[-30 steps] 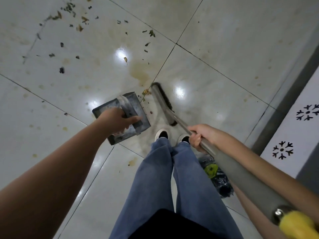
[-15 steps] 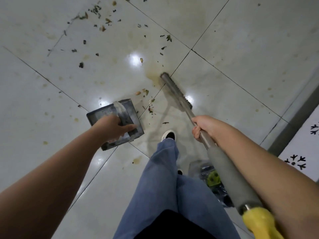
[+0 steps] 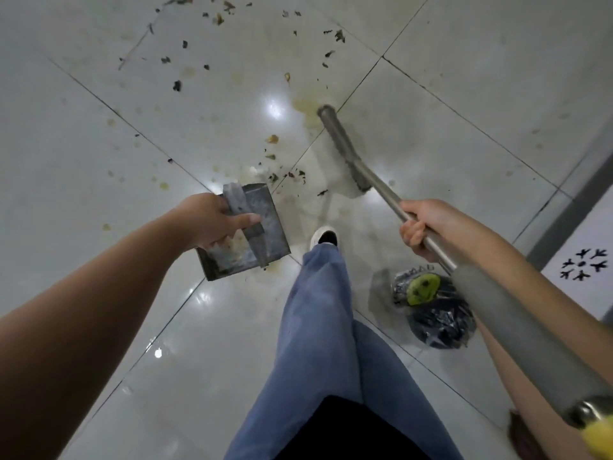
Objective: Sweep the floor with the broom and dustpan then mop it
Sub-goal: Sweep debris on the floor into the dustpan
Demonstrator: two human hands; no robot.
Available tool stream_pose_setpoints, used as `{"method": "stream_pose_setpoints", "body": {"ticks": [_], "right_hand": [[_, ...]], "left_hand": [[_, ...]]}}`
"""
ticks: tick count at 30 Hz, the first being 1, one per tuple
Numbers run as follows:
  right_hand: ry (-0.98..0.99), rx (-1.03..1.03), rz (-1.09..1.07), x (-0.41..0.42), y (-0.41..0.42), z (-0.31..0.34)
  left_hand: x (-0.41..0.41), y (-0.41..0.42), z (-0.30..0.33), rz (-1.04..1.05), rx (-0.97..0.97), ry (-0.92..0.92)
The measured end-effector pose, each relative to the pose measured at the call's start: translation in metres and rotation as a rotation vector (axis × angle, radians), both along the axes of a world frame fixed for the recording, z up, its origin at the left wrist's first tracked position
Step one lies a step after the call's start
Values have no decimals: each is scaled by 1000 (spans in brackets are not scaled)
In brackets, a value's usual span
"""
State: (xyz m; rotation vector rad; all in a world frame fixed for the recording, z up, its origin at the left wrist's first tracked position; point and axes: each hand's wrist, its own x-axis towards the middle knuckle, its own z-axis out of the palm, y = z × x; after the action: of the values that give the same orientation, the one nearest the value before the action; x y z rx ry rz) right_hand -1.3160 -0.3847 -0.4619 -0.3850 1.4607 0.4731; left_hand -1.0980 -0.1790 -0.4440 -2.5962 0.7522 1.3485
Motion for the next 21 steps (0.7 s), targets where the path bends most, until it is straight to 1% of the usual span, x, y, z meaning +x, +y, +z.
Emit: {"method": "stream_pose_setpoints", "body": {"ticks": [5, 10, 12, 16, 18, 21], "right_hand": [[25, 26, -122, -24, 19, -6], [26, 89, -216, -10, 69, -33], [-18, 100, -223, 5, 90, -40], [-143, 199, -431, 23, 102, -44], [-160, 190, -418, 21, 105, -38], [-101, 124, -337, 18, 125, -28]], "left_hand": [[-19, 38, -6, -16, 33, -16], [-20, 78, -17, 64, 48, 9], [-16, 94, -19, 89, 43, 21], [1, 123, -20, 112, 35, 33], [10, 140, -19, 99, 17, 37], [26, 165, -15, 66, -8, 42]]}}
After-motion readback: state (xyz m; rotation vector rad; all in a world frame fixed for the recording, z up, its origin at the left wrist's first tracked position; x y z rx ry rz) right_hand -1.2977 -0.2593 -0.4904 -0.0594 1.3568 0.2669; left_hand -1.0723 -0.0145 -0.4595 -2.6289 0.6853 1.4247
